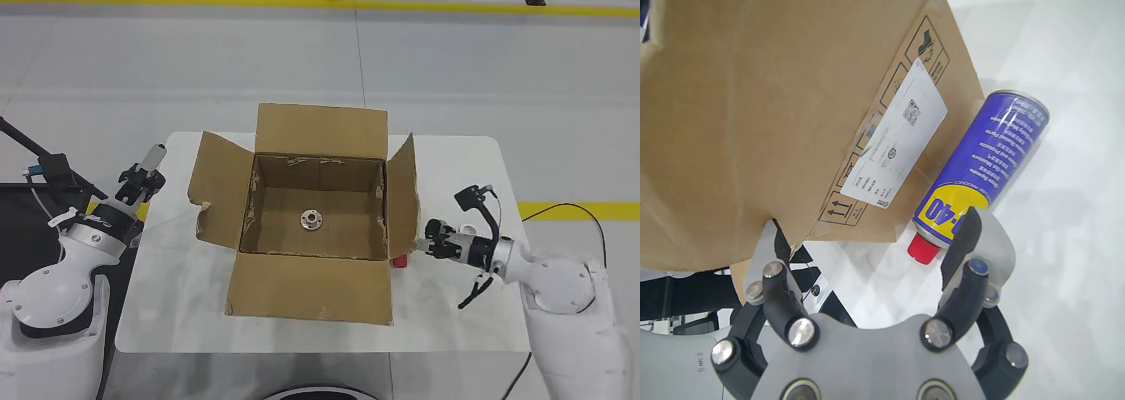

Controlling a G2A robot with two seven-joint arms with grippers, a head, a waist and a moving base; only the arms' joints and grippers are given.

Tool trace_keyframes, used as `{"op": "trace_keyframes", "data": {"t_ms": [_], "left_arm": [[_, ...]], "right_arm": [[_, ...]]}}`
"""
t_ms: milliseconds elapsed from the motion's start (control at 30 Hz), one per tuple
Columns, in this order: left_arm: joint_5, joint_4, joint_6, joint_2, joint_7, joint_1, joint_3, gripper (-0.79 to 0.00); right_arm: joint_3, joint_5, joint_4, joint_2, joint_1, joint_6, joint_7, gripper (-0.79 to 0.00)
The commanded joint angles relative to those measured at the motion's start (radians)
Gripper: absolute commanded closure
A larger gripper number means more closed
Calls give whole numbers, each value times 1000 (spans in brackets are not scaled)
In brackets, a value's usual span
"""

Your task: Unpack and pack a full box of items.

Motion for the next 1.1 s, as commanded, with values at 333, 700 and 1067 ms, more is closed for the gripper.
{"op": "trace_keyframes", "data": {"t_ms": [333, 700, 1067], "left_arm": [[0, 0, 0, 0, 0, 0, 0, -785], [0, 0, 0, 0, 0, 0, 0, -785], [0, 0, 0, 0, 0, 0, 0, -785]], "right_arm": [[-65, -232, -5, 12, 2, 151, -71, -785], [-92, -175, 38, 17, 9, 142, -134, -785], [-80, -73, 48, 25, -8, 85, -190, -785]]}}
